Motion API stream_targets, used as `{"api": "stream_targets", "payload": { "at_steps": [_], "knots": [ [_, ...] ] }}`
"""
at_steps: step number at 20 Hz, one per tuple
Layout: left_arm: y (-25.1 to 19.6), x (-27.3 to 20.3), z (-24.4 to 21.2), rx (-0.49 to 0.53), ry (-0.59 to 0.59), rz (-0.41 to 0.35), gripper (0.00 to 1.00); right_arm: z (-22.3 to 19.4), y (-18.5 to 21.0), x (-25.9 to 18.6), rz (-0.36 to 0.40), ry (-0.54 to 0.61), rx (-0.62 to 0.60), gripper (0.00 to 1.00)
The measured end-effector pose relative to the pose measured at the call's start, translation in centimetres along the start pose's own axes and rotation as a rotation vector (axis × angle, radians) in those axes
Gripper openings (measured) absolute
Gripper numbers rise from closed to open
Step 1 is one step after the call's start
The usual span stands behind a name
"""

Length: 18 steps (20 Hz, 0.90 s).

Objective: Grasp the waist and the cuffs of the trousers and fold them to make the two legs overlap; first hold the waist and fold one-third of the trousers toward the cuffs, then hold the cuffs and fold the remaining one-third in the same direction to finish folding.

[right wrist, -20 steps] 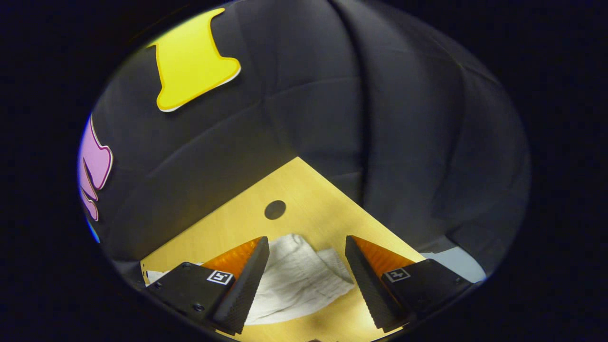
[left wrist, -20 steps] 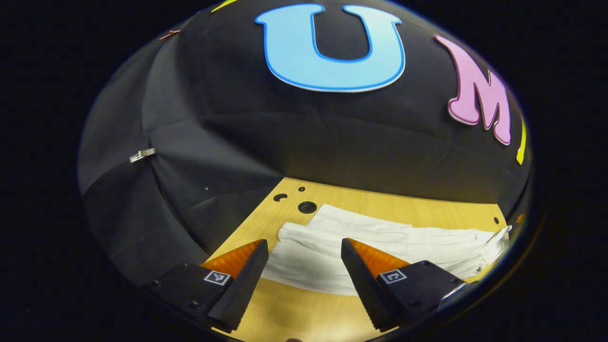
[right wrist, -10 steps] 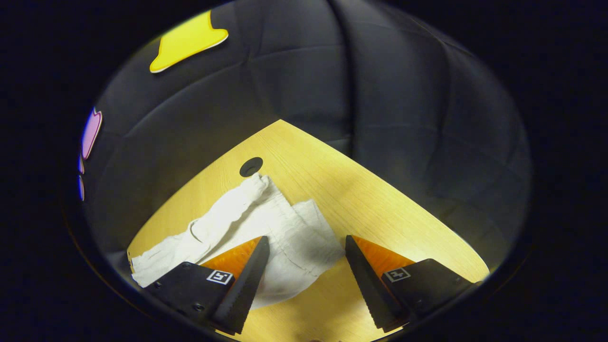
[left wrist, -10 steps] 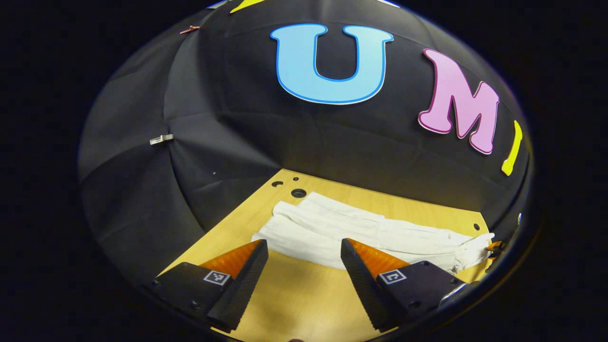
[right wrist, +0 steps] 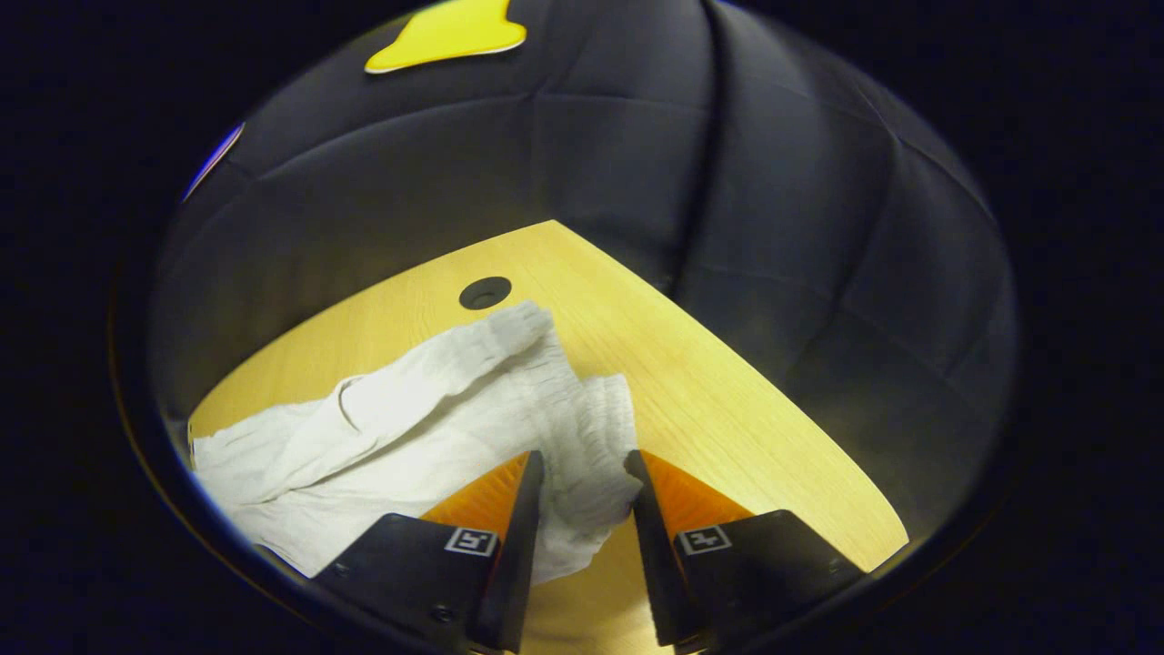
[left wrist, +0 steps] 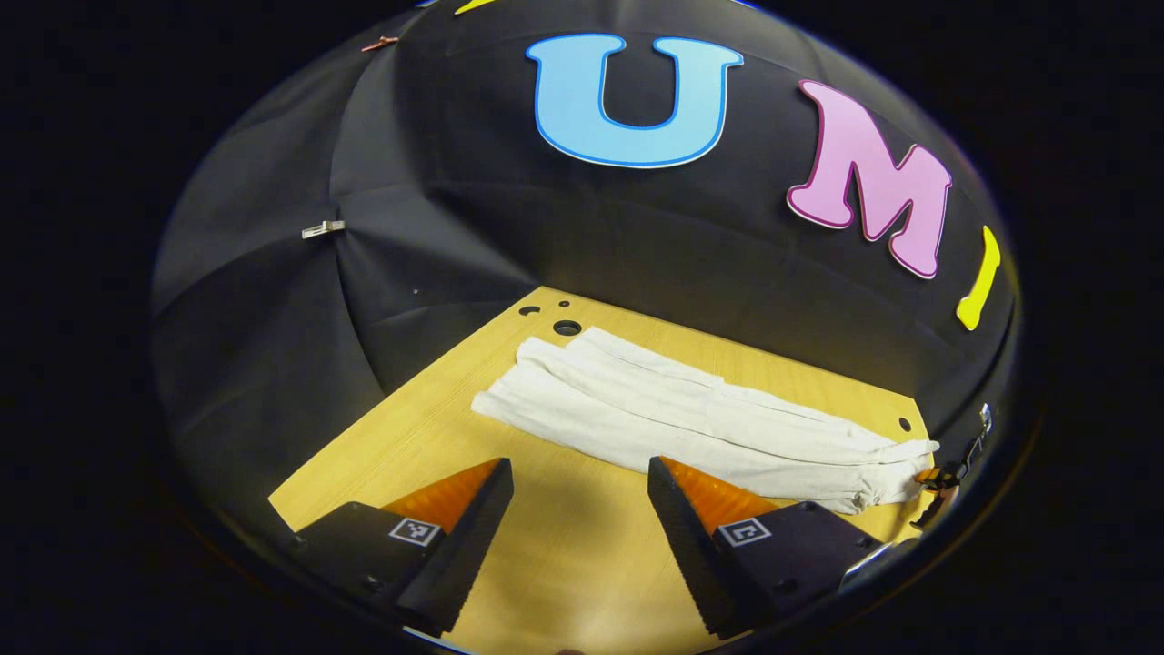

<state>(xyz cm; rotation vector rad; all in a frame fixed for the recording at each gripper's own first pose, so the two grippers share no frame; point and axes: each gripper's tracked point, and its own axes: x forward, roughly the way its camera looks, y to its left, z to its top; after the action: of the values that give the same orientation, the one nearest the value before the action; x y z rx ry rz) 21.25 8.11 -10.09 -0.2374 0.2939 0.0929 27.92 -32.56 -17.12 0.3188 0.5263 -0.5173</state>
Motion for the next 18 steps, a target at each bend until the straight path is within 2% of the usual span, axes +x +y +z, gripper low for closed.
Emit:
{"api": "stream_targets", "payload": {
  "at_steps": [3, 4, 5, 7, 8, 11, 15, 18],
  "knots": [
    [0.0, -0.5, -0.4, -0.005, 0.014, -0.004, 0.95, 0.1, 0.6, 0.2, 0.036, 0.015, 0.015, 0.33],
    [0.0, -0.5, -0.7, -0.001, 0.017, -0.009, 0.95, 0.1, 0.6, 0.4, 0.047, 0.009, 0.025, 0.31],
    [0.4, -0.4, -1.0, 0.017, 0.018, 0.0, 0.95, -0.1, 0.6, 0.4, 0.059, 0.019, 0.029, 0.22],
    [1.3, -0.5, -1.7, 0.025, 0.039, 0.03, 0.95, 0.3, 0.6, -0.4, 0.071, 0.018, 0.033, 0.18],
    [1.0, -0.6, -2.0, 0.012, 0.05, 0.02, 0.95, 0.3, 0.6, -0.1, 0.074, 0.021, 0.026, 0.15],
    [1.3, -0.7, -2.5, 0.024, 0.069, 0.006, 0.96, 2.0, 0.6, -1.6, 0.056, -0.018, -0.008, 0.14],
    [1.9, -0.1, -2.2, 0.041, 0.084, -0.012, 0.96, 5.8, 1.6, -6.2, 0.054, -0.107, -0.076, 0.14],
    [2.0, 0.4, -2.1, 0.022, 0.081, -0.044, 0.97, 9.2, 3.9, -10.2, 0.076, -0.183, -0.101, 0.14]
  ]
}}
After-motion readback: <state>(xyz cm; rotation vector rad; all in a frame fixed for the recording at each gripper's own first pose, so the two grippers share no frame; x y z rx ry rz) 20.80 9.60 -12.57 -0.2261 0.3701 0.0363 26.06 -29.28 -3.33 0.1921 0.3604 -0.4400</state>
